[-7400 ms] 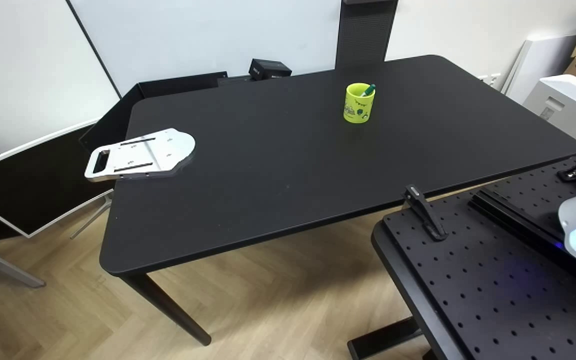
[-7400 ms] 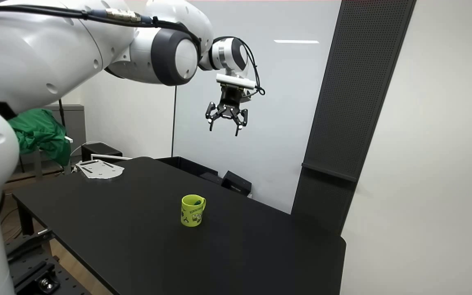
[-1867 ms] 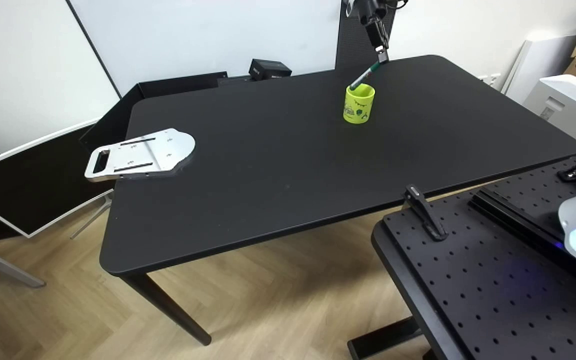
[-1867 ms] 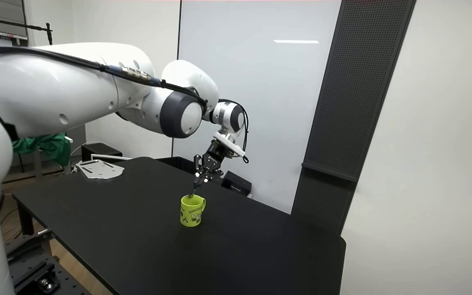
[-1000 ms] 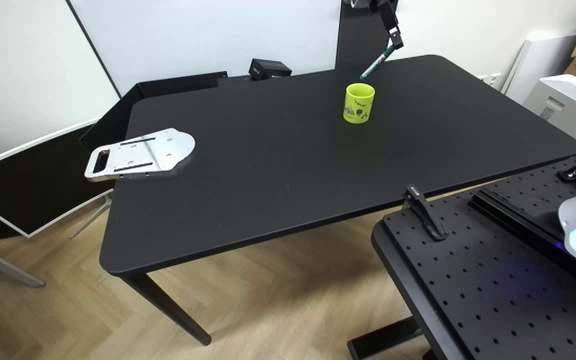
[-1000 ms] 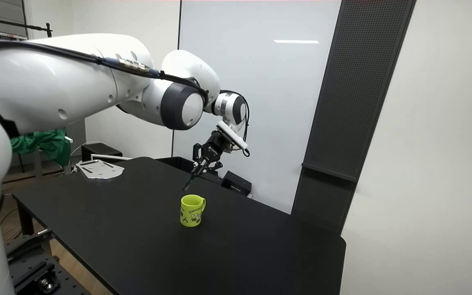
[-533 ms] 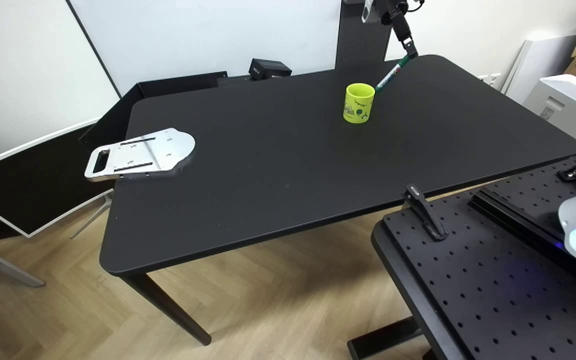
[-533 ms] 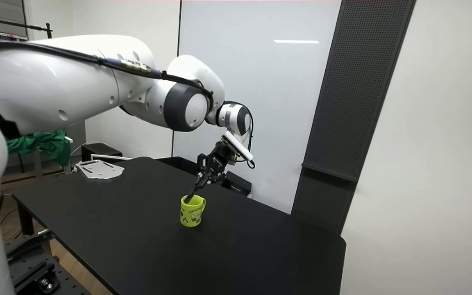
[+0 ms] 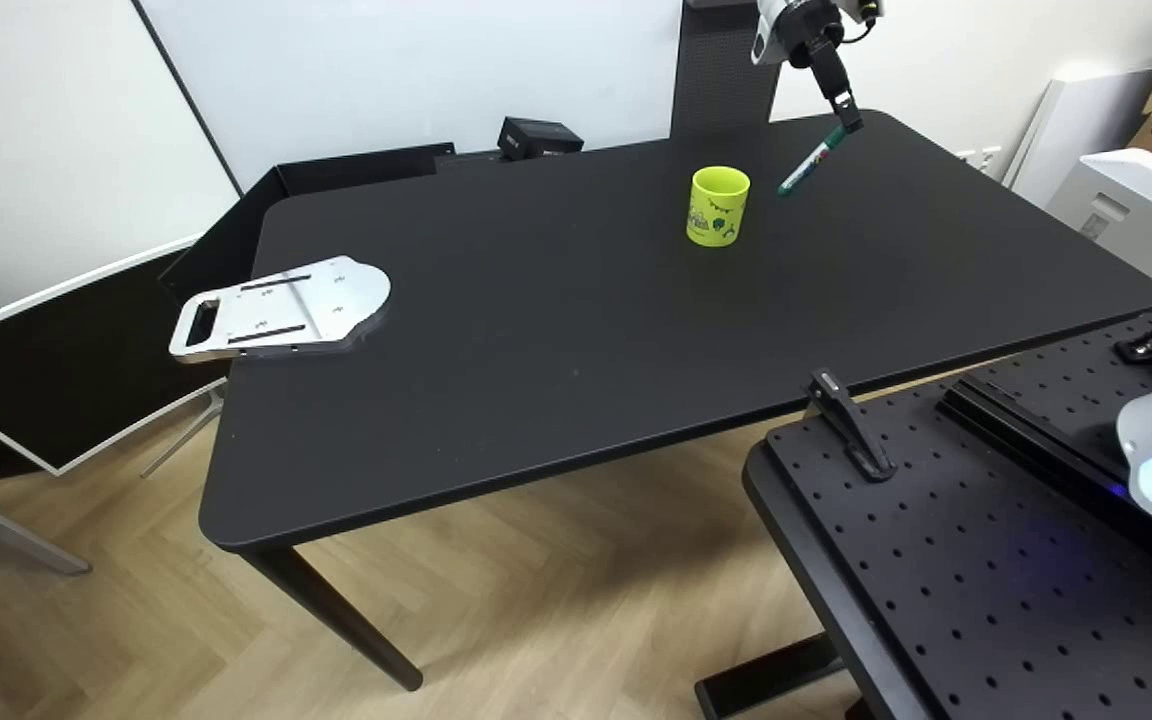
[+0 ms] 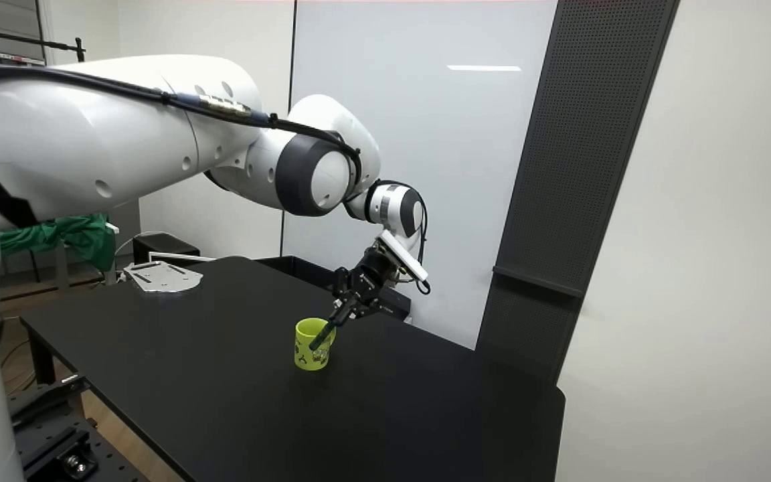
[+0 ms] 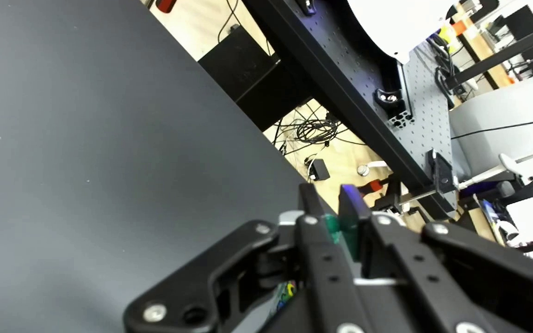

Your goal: Get the green marker from the yellow cup and place it on the table

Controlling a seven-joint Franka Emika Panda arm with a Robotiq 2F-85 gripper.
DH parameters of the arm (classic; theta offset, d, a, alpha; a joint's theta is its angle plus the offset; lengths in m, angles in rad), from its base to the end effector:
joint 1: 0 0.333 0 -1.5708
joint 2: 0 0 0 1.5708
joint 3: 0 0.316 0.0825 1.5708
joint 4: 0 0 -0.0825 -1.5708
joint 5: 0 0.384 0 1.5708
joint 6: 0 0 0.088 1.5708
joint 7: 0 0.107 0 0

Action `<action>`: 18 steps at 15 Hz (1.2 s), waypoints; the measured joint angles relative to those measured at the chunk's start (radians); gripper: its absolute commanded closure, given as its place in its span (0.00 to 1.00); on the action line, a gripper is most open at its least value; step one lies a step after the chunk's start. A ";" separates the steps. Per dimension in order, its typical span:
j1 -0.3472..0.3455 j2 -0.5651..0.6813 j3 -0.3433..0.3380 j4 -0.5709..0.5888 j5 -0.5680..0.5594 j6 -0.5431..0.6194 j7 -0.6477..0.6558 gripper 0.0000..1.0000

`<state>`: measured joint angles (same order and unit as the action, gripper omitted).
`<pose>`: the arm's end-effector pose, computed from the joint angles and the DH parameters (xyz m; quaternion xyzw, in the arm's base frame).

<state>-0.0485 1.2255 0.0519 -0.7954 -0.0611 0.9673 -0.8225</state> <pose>0.6573 -0.0194 0.1405 -0.7939 -0.3425 0.4611 0.1994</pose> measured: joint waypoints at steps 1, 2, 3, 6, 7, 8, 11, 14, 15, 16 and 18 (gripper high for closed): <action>-0.008 0.000 -0.005 -0.009 0.000 0.032 -0.001 0.96; -0.014 0.000 -0.012 -0.018 -0.002 0.068 -0.001 0.96; -0.019 -0.001 -0.020 -0.028 -0.006 0.106 -0.001 0.96; -0.021 -0.007 -0.051 -0.068 -0.030 0.248 0.017 0.96; -0.020 -0.011 -0.060 -0.085 -0.038 0.301 0.027 0.96; -0.018 -0.017 -0.069 -0.106 -0.042 0.360 0.045 0.96; -0.014 -0.045 -0.090 -0.188 -0.045 0.568 0.117 0.96; -0.014 -0.084 -0.102 -0.298 -0.039 0.798 0.191 0.96; -0.014 -0.099 -0.105 -0.339 -0.039 0.879 0.218 0.96; -0.012 -0.113 -0.111 -0.382 -0.039 0.960 0.246 0.96; -0.006 -0.138 -0.126 -0.468 -0.039 1.115 0.307 0.96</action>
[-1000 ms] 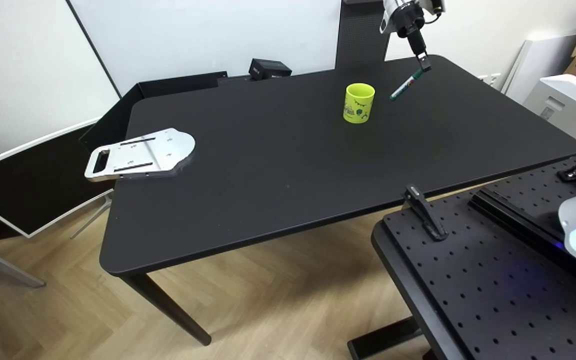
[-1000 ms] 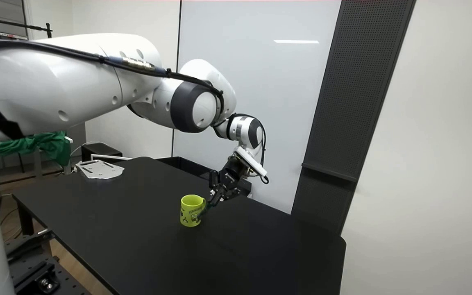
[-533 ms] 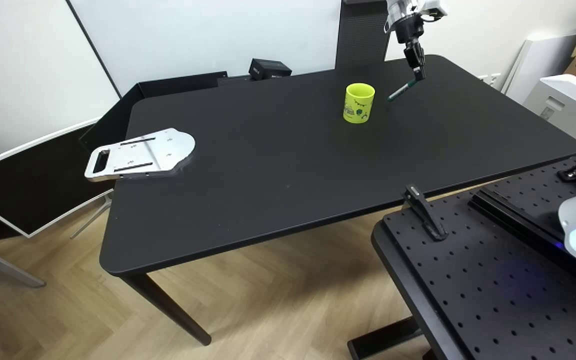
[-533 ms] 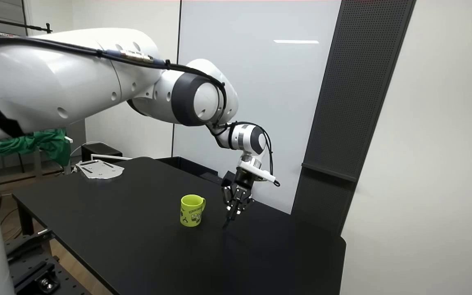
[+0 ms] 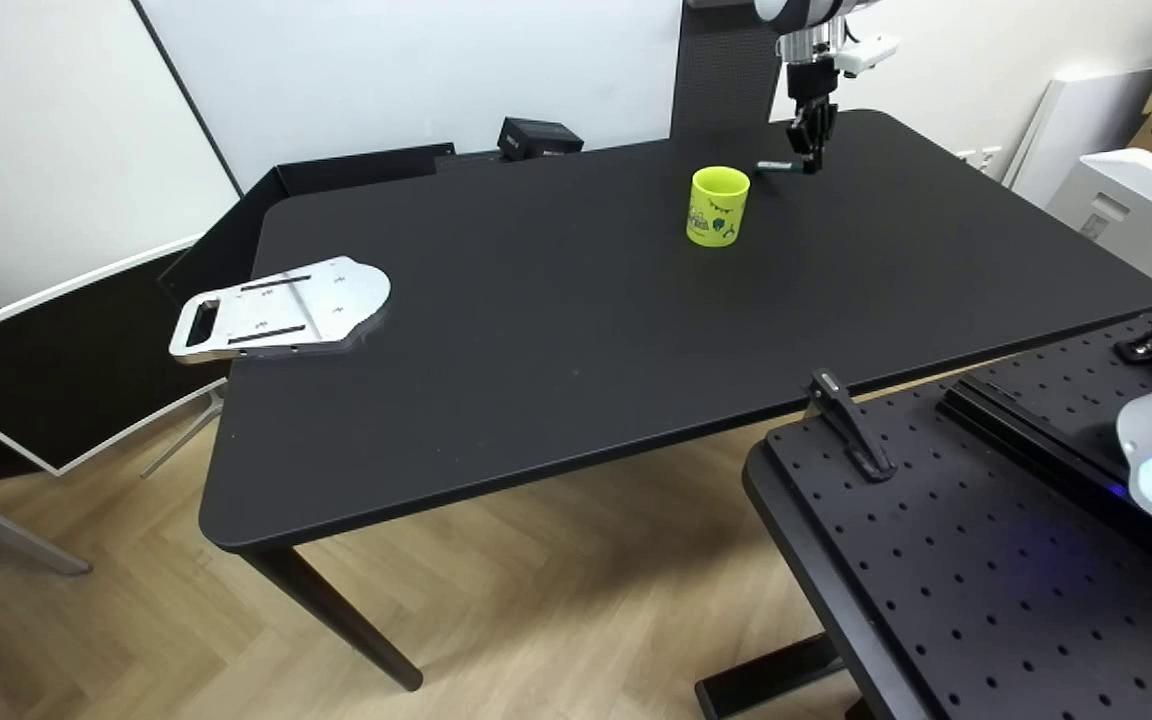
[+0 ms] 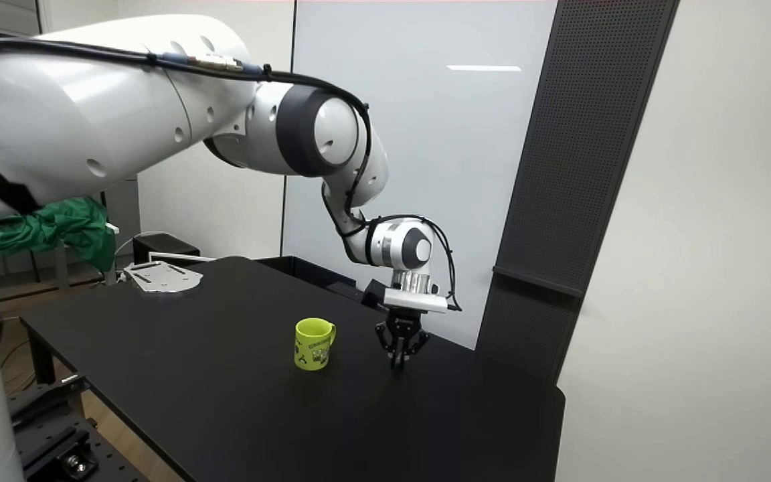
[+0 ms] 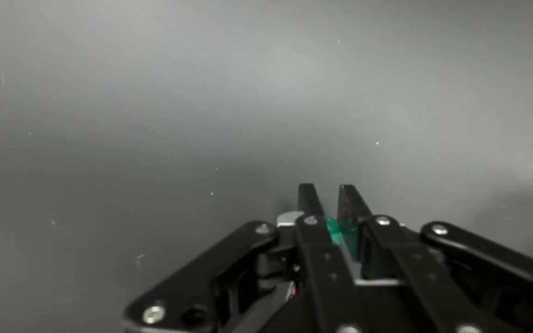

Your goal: Get the green marker from the yellow cup and place it on the table

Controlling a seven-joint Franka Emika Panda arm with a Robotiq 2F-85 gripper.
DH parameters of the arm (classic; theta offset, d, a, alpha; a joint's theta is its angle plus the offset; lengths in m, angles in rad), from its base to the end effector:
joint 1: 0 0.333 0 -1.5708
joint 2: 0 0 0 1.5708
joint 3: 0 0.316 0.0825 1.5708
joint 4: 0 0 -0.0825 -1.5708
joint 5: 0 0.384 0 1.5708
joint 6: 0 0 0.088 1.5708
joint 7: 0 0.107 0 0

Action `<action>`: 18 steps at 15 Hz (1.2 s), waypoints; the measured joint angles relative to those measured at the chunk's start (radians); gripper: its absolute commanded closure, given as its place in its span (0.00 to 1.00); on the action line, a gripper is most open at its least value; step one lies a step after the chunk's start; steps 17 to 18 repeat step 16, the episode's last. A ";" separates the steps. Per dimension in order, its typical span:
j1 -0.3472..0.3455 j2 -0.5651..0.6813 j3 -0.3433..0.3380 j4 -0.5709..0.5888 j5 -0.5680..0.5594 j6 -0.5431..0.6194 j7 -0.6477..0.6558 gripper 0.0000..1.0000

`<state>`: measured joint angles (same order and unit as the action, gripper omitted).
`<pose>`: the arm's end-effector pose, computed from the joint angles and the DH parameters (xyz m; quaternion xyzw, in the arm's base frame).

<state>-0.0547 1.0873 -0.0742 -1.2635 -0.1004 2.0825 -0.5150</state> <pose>0.7013 -0.0851 0.0708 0.9602 0.2339 -0.1495 0.0294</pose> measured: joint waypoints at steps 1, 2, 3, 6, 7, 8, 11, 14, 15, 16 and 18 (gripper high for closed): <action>0.001 -0.010 -0.004 -0.037 -0.010 0.061 0.033 0.96; 0.001 -0.018 -0.004 -0.072 -0.026 0.110 0.070 0.96; 0.001 -0.024 -0.005 -0.101 -0.041 0.148 0.104 0.70; 0.005 -0.035 -0.013 -0.164 -0.062 0.197 0.184 0.45; 0.006 -0.040 -0.013 -0.179 -0.062 0.198 0.204 0.39; 0.007 -0.047 -0.012 -0.191 -0.061 0.195 0.219 0.31; 0.007 -0.078 0.000 -0.209 -0.051 0.137 0.239 0.12; 0.006 -0.124 0.018 -0.216 -0.037 0.085 0.238 0.16; 0.006 -0.124 0.019 -0.216 -0.037 0.086 0.238 0.10; 0.006 -0.119 0.019 -0.216 -0.038 0.087 0.238 0.05; 0.006 -0.119 0.019 -0.216 -0.038 0.087 0.238 0.05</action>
